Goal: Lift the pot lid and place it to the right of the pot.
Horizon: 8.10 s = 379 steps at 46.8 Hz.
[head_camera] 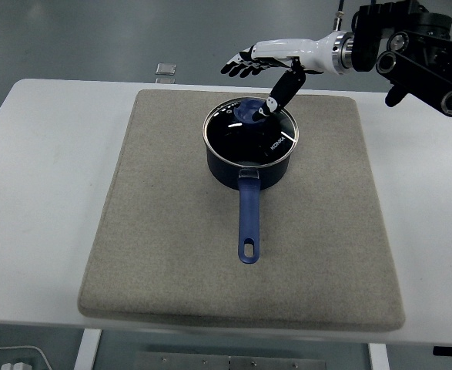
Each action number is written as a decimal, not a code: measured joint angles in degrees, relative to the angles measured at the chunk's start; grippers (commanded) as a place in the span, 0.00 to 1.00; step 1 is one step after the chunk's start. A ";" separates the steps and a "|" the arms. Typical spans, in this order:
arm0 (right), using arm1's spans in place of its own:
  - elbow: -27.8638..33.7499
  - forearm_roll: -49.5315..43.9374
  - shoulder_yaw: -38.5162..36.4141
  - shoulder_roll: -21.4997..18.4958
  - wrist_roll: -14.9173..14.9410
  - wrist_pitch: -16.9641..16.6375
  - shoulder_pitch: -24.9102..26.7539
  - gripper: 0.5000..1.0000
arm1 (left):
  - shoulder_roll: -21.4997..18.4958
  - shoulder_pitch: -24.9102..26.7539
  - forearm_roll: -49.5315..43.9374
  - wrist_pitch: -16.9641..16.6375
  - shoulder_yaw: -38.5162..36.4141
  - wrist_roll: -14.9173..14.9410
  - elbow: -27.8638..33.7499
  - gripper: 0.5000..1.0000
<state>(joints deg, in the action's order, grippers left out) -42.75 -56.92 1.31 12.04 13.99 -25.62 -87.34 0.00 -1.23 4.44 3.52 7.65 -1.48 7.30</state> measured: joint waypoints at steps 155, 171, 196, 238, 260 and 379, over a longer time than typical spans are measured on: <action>0.13 -20.33 7.64 -4.31 3.85 5.33 -2.32 0.38 | 0.00 -0.01 0.01 -0.01 0.00 0.00 0.00 1.00; 0.13 -20.20 7.65 -4.31 3.85 5.32 -2.31 0.30 | 0.00 -0.01 0.01 0.00 0.00 0.00 0.00 1.00; 0.12 -19.40 7.18 -4.31 3.85 5.14 -2.31 0.00 | 0.00 0.00 -0.02 0.00 0.00 -0.02 0.00 1.00; 0.42 -16.21 6.92 -3.55 3.95 2.87 -3.32 0.00 | 0.00 0.00 -0.01 0.00 0.00 -0.01 0.00 1.00; 0.55 -15.38 7.29 -0.79 4.74 2.57 -5.40 0.00 | 0.00 0.00 0.03 0.00 0.00 0.00 0.00 1.00; 2.88 -13.63 7.56 11.52 4.51 11.83 11.31 0.50 | 0.00 -0.01 -0.01 0.00 0.00 -0.01 0.00 1.00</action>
<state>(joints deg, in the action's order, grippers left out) -39.87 -70.55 8.87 23.56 18.50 -13.79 -76.03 0.00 -1.23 4.43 3.51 7.65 -1.49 7.29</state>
